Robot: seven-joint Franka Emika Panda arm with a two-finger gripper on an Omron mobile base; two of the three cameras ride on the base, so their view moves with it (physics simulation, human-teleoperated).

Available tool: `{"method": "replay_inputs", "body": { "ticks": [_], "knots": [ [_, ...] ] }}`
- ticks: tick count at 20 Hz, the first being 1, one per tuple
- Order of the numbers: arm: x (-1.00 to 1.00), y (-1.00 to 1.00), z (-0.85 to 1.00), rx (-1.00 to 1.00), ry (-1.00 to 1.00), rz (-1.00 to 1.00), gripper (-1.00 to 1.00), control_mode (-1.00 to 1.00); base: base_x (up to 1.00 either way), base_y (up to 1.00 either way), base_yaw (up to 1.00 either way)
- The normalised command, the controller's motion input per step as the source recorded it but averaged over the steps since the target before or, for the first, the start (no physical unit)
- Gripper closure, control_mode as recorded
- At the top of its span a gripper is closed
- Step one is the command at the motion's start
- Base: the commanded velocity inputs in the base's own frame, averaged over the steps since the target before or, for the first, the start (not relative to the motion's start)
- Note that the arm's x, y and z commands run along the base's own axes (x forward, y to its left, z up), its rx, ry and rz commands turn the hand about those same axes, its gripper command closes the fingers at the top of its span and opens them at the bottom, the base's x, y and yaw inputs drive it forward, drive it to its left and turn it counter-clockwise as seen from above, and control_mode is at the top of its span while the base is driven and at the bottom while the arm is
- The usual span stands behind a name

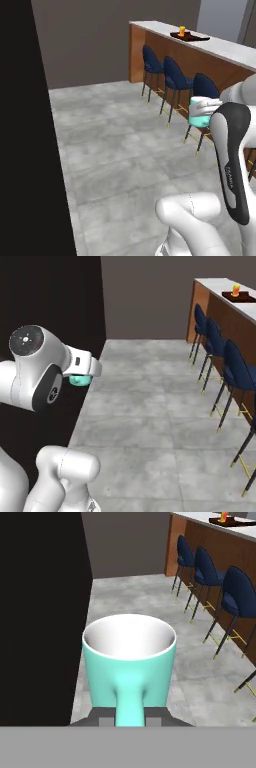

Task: There is a tray on the dining counter. Grab the cup, mug, and pitcher and place them on the tray. The pitcher may be placed next to the tray if it cannot fit the tray.

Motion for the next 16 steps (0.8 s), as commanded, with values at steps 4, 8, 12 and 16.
{"method": "replay_inputs", "body": {
  "ticks": [4, 8, 12, 16],
  "knots": [
    [0.0, 0.0, 0.0, 0.0, 0.0, 0.0, 1.0, 1.0, 1.0, 0.49, -0.25],
    [0.0, 0.0, 0.0, 0.0, 0.0, 0.0, 1.0, 1.0, 1.0, 0.47, -0.27],
    [0.0, 0.0, 0.0, 0.0, 0.0, 0.0, 1.0, 1.0, 1.0, 0.55, -0.25],
    [0.0, 0.0, 0.0, 0.0, 0.0, 0.0, 1.0, 1.0, 1.0, 0.75, -0.2]
  ]
}}
